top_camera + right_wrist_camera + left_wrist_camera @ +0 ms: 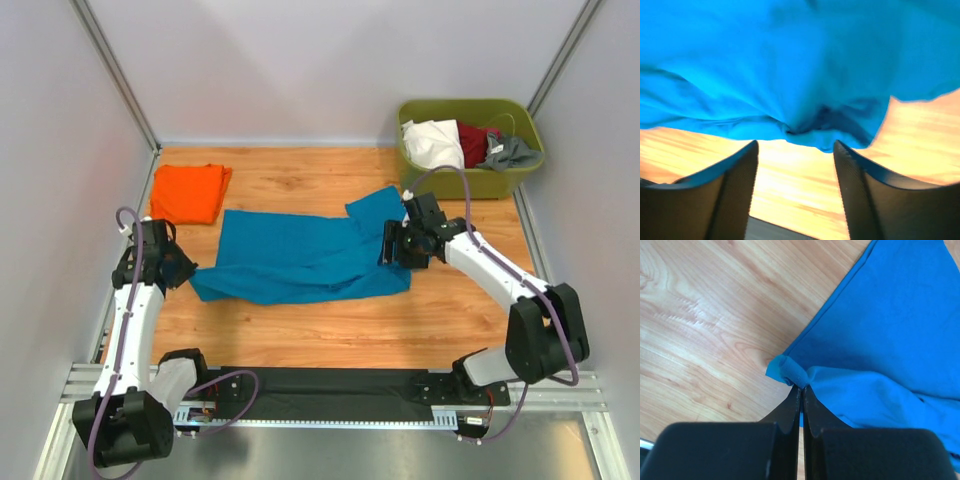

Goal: Fold and stack the t-shirts
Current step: Flatten the tshirt out

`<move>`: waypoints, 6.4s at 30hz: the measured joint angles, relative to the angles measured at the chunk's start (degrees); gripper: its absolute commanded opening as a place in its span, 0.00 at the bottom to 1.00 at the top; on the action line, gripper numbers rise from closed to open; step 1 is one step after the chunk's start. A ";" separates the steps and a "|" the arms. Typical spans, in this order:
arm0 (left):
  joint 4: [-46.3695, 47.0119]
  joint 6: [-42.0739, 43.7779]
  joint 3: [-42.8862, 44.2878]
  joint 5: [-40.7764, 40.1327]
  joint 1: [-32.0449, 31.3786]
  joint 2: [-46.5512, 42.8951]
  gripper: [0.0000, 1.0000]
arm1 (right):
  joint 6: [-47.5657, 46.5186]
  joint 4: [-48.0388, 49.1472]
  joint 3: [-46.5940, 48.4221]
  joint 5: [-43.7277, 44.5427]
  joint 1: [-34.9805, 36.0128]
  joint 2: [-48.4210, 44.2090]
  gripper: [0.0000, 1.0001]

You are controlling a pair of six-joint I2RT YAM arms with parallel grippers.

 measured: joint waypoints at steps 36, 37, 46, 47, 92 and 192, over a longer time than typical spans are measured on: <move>2.10 0.37 -0.24 1.73 0.02 5.81 0.00 | 3.39 -7.76 -13.92 -4.26 9.16 -8.57 0.28; 2.14 0.44 -0.22 1.73 0.02 6.14 0.00 | 3.28 -8.59 -13.81 -4.15 9.16 -7.48 0.40; 2.43 1.27 -0.22 1.70 0.00 6.73 0.00 | 2.64 -14.32 -5.95 -3.41 2.23 -3.10 0.69; 2.43 1.27 -0.22 1.70 0.00 6.73 0.00 | 2.62 -13.62 -3.96 -3.32 0.85 -3.10 0.68; 2.47 1.62 2.73 1.70 0.02 10.16 0.00 | -6.38 5.51 -10.36 -7.76 -1.11 6.91 0.00; 4.31 -3.34 6.69 9.62 -0.31 19.93 0.00 | -14.64 -1.57 -2.86 10.97 7.04 -13.84 0.00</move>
